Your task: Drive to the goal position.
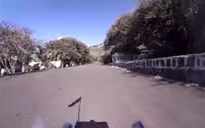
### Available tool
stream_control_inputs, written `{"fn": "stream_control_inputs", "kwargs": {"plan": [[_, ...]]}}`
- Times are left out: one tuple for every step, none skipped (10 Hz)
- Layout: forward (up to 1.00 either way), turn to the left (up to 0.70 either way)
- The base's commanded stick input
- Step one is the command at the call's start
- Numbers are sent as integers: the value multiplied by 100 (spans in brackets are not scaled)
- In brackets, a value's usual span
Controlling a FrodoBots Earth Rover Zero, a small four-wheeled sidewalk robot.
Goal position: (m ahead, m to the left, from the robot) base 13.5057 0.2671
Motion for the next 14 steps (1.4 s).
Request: {"fn": "stream_control_inputs", "kwargs": {"plan": [[50,0],[50,0],[50,0],[50,0],[50,0],[50,-50],[50,-50],[50,-50],[50,-50],[50,-50],[50,-50],[50,-50],[50,-50],[50,0]]}}
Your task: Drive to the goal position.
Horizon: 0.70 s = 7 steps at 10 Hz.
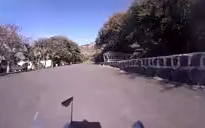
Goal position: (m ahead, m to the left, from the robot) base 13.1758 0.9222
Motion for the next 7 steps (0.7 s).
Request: {"fn": "stream_control_inputs", "kwargs": {"plan": [[50,0],[50,0],[50,0],[50,0],[50,0],[50,0],[50,0]]}}
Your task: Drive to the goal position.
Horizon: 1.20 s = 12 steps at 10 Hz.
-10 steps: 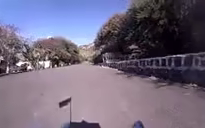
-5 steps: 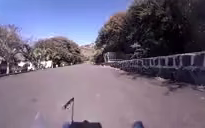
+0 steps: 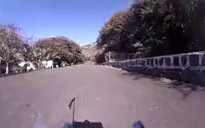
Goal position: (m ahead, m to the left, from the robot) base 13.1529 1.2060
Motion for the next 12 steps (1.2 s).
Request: {"fn": "stream_control_inputs", "kwargs": {"plan": [[50,0],[50,0],[50,0],[50,0],[50,0],[50,0],[50,0],[50,0],[50,0],[50,0],[50,0],[50,0]]}}
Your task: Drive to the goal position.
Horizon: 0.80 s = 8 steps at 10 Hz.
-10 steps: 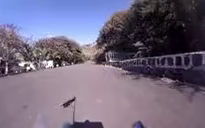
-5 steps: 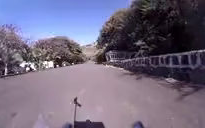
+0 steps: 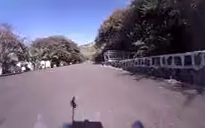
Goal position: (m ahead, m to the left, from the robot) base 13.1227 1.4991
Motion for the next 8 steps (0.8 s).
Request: {"fn": "stream_control_inputs", "kwargs": {"plan": [[50,0],[50,0],[50,-50],[50,-50],[50,-50],[50,-50],[50,-50],[50,-50]]}}
